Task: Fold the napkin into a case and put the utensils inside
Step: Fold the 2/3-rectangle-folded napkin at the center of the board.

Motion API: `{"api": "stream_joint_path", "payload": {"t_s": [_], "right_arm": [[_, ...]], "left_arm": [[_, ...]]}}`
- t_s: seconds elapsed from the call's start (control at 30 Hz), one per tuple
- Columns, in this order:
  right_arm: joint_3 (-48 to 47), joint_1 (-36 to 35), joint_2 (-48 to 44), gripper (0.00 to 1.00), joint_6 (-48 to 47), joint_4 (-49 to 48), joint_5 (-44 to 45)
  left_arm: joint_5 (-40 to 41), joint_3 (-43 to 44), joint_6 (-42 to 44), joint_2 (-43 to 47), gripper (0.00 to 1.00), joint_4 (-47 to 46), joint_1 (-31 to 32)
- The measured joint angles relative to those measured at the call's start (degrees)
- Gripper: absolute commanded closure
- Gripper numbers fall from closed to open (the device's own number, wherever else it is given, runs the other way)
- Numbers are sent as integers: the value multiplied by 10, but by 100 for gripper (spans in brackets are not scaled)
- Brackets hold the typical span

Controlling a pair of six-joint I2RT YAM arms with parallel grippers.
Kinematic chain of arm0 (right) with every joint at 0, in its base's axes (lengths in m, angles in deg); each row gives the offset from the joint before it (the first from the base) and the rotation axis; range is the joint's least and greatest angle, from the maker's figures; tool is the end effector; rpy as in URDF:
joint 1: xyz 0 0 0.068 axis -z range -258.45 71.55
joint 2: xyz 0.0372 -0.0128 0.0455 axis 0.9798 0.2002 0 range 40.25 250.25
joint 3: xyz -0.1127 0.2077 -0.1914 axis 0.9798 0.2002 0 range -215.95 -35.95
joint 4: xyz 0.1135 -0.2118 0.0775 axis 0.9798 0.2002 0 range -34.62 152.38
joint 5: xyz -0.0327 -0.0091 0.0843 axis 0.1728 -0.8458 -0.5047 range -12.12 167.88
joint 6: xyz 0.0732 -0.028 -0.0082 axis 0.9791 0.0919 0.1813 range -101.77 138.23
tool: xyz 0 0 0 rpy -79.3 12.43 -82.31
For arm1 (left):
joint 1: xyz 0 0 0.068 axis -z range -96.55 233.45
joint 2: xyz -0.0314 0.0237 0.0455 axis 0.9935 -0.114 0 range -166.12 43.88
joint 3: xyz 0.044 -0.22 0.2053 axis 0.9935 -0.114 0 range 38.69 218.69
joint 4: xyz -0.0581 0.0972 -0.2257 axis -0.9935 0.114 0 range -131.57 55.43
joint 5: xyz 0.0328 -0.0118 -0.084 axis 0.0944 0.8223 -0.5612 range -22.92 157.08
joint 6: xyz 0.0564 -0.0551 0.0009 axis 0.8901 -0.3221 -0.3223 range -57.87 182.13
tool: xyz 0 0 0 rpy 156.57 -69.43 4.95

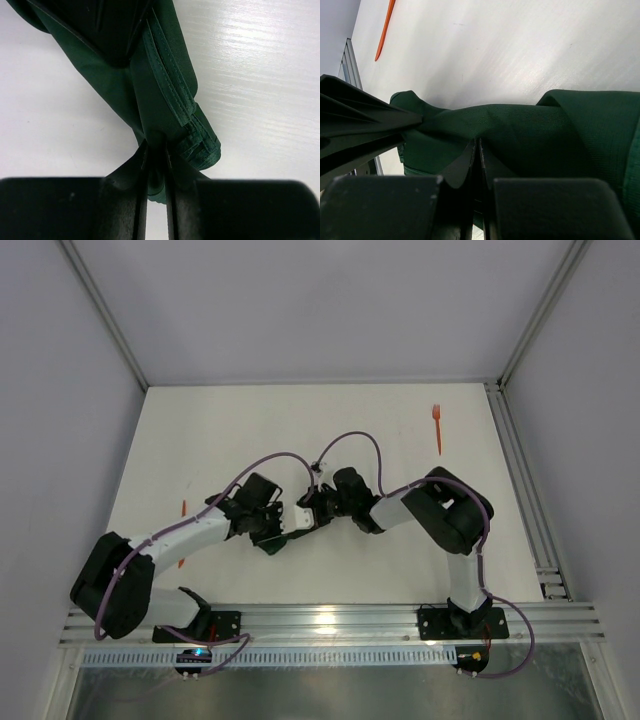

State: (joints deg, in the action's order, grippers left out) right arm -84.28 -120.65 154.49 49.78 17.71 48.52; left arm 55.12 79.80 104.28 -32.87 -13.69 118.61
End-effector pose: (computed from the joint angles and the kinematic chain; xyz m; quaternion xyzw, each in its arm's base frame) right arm 0.2811 0.2997 0.1304 -0.2066 0.8145 0.4719 0.2668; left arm 0.1889 -0.1502 0.1879 0.6233 0.7411 -0.0874 0.2336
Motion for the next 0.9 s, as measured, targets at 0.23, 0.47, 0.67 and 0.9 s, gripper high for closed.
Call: {"api": "stream_joint_path", "payload": {"t_s": [0.23,0.47,0.67,0.9], "right_arm": [[0,1,0,91,-5,2,-5],[-5,3,0,92,-12,12,-10],[-9,3,0,92,-14,19,-12],[-10,4,0,92,-14,22,-13]], "left_arm": [[-26,4,-6,0,65,23,-8],[-46,11,4,-14,35,51,-8],[-79,20,30,3,30,111,-4],[-98,24,44,14,24,144,21]]}}
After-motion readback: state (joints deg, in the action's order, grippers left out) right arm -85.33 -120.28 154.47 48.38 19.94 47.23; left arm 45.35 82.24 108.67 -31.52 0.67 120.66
